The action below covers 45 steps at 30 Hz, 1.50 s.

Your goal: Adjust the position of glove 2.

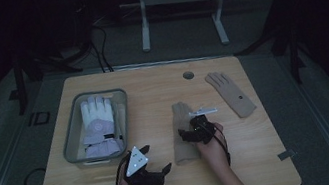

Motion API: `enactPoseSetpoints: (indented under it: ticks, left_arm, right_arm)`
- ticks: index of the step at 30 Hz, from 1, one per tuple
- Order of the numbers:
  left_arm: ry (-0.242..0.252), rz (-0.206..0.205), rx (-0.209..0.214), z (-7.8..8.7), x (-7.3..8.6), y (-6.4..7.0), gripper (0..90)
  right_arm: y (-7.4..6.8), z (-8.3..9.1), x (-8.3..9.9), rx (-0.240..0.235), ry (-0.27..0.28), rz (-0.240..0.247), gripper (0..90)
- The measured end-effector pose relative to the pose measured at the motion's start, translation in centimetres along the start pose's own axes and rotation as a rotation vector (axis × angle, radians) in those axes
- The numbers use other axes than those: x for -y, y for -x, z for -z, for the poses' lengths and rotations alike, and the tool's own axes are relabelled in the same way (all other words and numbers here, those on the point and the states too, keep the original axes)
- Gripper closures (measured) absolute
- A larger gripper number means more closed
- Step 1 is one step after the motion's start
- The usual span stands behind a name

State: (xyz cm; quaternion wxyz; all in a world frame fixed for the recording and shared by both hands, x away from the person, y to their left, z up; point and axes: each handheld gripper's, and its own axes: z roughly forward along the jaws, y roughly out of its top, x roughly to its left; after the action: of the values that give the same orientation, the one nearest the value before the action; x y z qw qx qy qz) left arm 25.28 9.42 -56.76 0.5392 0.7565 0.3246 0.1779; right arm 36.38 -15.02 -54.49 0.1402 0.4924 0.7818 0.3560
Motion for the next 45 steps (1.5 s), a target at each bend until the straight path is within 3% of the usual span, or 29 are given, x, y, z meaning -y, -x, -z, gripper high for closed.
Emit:
enactPoseSetpoints:
  ticks: [3, 9, 14, 15, 17, 21, 23, 33, 45]
  left_arm:
    - [0.002, 0.002, 0.002, 0.0, 0.0, 0.0, 2.8]
    - [-0.002, -0.005, 0.002, 0.0, 0.1, 0.0, 2.8]
    - [0.0, 0.0, 0.002, 0.0, 0.1, 0.0, 2.8]
    - [0.0, 0.0, 0.002, 0.0, 0.1, 0.0, 2.8]
    - [0.004, 0.006, 0.01, 0.0, 0.1, -0.1, 2.8]
    - [0.006, 0.002, 0.01, 0.0, 0.1, -0.1, 2.8]
    - [0.004, 0.003, 0.008, 0.0, 0.1, -0.1, 2.8]
    - [-0.002, 0.004, 0.011, -0.1, 0.1, -0.1, 2.8]
    - [-0.002, 0.01, 0.014, -0.1, 0.2, 0.0, 2.8]
  right_arm:
    - [0.4, 0.7, -0.5, -0.018, -0.001, 0.017, 29.3]
    - [2.5, 2.5, -1.6, 0.003, 0.048, 0.03, 36.9]
    - [5.9, 4.7, -2.7, 0.051, 0.105, 0.095, 40.2]
    - [5.9, 4.7, -2.7, 0.051, 0.105, 0.095, 40.2]
    - [8.2, 5.8, -3.2, 0.08, 0.119, 0.095, 40.3]
    - [10.9, 6.7, -3.6, 0.114, 0.122, 0.09, 41.3]
    - [12.1, 6.7, -3.8, 0.121, 0.104, 0.101, 41.3]
    - [17.8, 5.5, -4.4, 0.142, 0.037, 0.053, 43.2]
    - [21.6, 3.9, -6.0, 0.196, -0.032, 0.039, 44.3]
